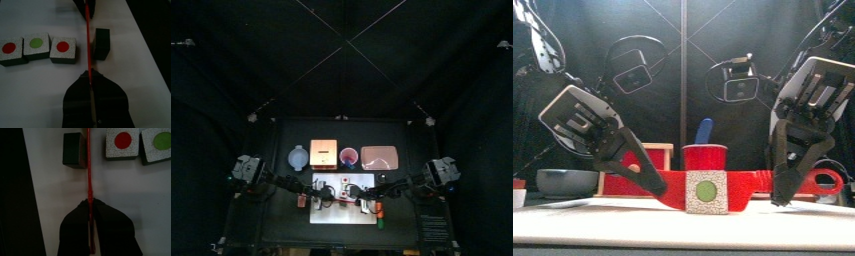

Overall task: Cut the sushi into 4 pieces with the knife
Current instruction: Cut the sushi into 4 pieces

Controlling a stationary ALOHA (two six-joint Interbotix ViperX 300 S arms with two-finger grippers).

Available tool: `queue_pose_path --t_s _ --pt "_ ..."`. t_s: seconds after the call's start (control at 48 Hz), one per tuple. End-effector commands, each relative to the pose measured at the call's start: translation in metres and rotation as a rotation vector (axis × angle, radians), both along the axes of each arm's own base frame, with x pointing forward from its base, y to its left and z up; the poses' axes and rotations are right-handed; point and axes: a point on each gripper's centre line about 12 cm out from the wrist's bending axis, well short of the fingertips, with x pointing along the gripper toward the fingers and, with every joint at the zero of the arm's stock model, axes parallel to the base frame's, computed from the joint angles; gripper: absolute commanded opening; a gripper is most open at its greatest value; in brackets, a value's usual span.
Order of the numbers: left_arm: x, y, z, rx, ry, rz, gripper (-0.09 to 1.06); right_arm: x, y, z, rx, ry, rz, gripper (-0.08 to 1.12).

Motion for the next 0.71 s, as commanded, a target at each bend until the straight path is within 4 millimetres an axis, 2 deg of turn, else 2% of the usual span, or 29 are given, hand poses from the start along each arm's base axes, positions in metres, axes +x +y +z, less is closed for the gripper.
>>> queue_pose_path --t_s 0.021,0.5,0.708 --pt "-0.003 0.005 -0.016 0.007 0.052 0.015 0.07 0.005 -0.002 -0.004 -0.007 0.002 -0.003 0.21" --pt "-0.002 0.014 -0.016 0.012 0.053 0.036 0.07 0.005 -0.007 -0.001 -0.017 -0.008 -0.003 0.21" --pt "0.003 0.019 -0.002 0.004 0.018 0.054 0.08 0.004 -0.009 0.007 -0.023 -0.025 0.007 0.21"
